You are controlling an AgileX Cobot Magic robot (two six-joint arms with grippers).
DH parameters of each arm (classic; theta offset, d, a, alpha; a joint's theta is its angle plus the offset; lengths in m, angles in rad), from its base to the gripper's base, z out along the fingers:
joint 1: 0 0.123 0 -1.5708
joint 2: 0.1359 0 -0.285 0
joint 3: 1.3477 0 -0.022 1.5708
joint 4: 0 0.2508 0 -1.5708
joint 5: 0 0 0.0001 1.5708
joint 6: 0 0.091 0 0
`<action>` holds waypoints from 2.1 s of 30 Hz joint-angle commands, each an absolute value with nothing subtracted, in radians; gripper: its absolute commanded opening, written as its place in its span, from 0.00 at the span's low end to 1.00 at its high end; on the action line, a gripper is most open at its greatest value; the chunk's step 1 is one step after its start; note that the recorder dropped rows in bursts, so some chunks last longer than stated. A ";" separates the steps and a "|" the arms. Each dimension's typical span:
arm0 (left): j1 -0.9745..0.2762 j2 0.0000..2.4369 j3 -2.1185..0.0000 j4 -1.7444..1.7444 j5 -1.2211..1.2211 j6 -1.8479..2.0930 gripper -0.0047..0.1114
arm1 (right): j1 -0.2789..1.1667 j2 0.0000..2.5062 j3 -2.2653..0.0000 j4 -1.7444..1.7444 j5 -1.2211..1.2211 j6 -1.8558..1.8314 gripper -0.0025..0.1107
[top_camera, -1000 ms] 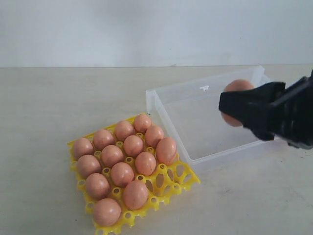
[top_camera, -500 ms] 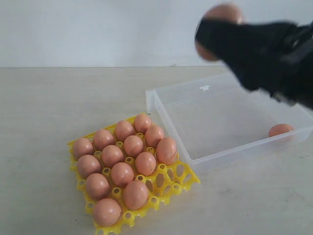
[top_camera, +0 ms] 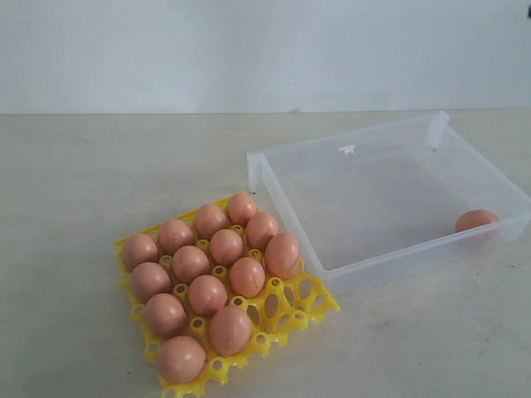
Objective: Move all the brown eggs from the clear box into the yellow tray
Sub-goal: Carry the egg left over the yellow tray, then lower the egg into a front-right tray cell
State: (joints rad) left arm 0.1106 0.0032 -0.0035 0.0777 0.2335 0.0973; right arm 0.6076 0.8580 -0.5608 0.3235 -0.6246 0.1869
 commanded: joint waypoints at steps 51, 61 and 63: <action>0.106 0.000 0.000 0.076 0.232 0.094 0.08 | 0.244 1.848 -1.039 -1.744 -1.221 1.614 0.02; 0.106 0.000 0.000 0.076 0.232 0.094 0.08 | 0.277 1.848 -1.027 -1.744 -0.978 1.320 0.02; 0.106 0.000 0.000 0.076 0.232 0.094 0.08 | 0.316 1.848 -1.010 -1.744 -0.846 1.282 0.02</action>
